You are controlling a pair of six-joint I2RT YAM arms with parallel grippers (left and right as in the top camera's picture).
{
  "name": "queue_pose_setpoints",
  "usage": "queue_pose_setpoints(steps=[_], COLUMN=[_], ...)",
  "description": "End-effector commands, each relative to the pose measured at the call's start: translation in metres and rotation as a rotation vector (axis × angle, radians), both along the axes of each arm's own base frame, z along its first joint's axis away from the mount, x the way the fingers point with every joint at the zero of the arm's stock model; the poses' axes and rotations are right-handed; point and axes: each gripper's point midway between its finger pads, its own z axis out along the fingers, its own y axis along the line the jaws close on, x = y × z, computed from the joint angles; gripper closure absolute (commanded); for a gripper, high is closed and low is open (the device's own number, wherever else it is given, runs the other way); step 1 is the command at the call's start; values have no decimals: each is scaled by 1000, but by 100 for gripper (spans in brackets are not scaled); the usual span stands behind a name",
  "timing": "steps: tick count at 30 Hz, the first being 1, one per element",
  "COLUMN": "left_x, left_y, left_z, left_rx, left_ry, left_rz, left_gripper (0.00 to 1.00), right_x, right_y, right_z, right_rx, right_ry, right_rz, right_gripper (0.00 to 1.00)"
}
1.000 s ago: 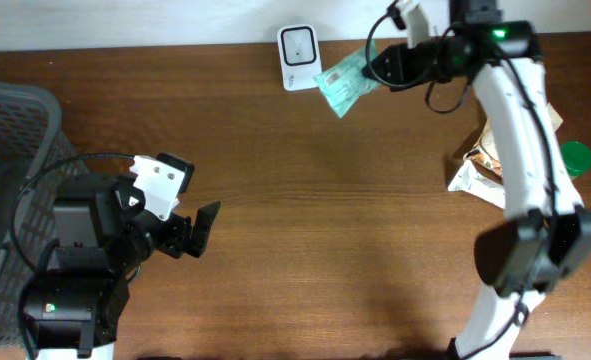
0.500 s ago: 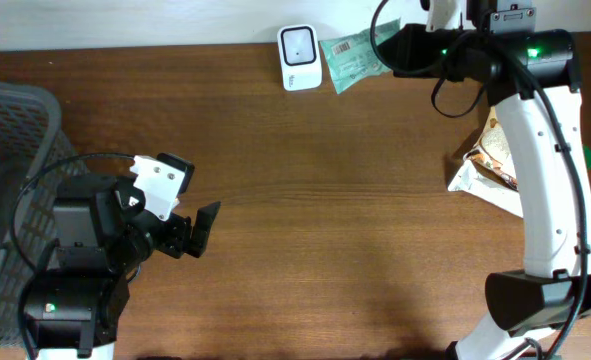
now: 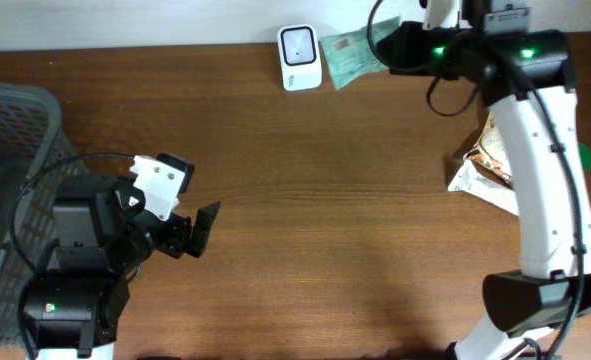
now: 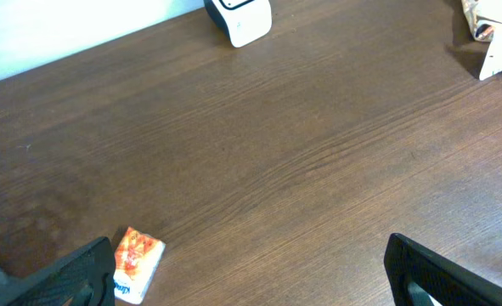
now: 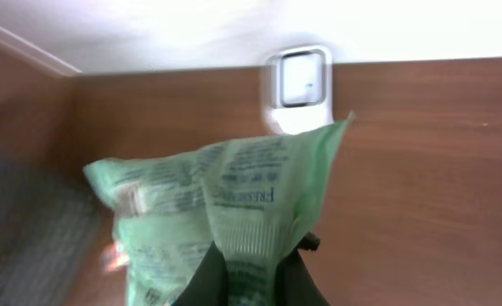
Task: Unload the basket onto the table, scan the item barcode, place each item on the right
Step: 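Lift the wipe pack and present it to the scanner, right gripper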
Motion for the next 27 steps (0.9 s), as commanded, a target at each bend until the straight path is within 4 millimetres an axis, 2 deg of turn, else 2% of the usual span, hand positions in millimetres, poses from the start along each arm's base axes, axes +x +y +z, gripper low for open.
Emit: queue_pose_setpoints(steps=[1, 2, 3, 5, 7, 9, 11, 12, 18, 20, 21, 24, 27], left_x=[-1, -1, -1, -1, -1, -1, -1, -1, -1, -1, -1, -1, -1], left_y=[-1, -1, -1, -1, -1, -1, -1, -1, -1, -1, -1, -1, -1], left_z=[1, 1, 1, 1, 1, 1, 1, 1, 1, 1, 1, 1, 1], left_rx=[-19, -19, -19, -19, -19, -19, -19, -19, -19, -19, -19, -19, -19], left_ry=[2, 2, 2, 2, 2, 2, 2, 2, 2, 2, 2, 2, 2], left_rz=[2, 2, 2, 2, 2, 2, 2, 2, 2, 2, 2, 2, 2], left_gripper=[1, 1, 1, 1, 1, 1, 1, 1, 1, 1, 1, 1, 1], right_x=[32, 40, 44, 60, 78, 100, 117, 123, 140, 148, 150, 156, 156], right_y=[-39, -38, -34, -12, 10, 42, 67, 72, 92, 100, 102, 127, 140], right_z=[-2, 11, 15, 2, -21, -43, -64, -75, -123, -151, -158, -188, -198], right_rx=[-407, -484, -511, -627, -825, -1018, -1110, -1132, -1251, -1332, -1362, -1482, -1470], right_ry=[-140, -228, -266, -330, -392, -476, -524, -534, -545, -537, -539, -590, -614], right_rz=[-416, -517, -557, -620, -655, -675, -627, -614, -503, -403, -377, -230, -188], right_gripper=[96, 96, 96, 96, 96, 96, 96, 96, 96, 96, 96, 96, 96])
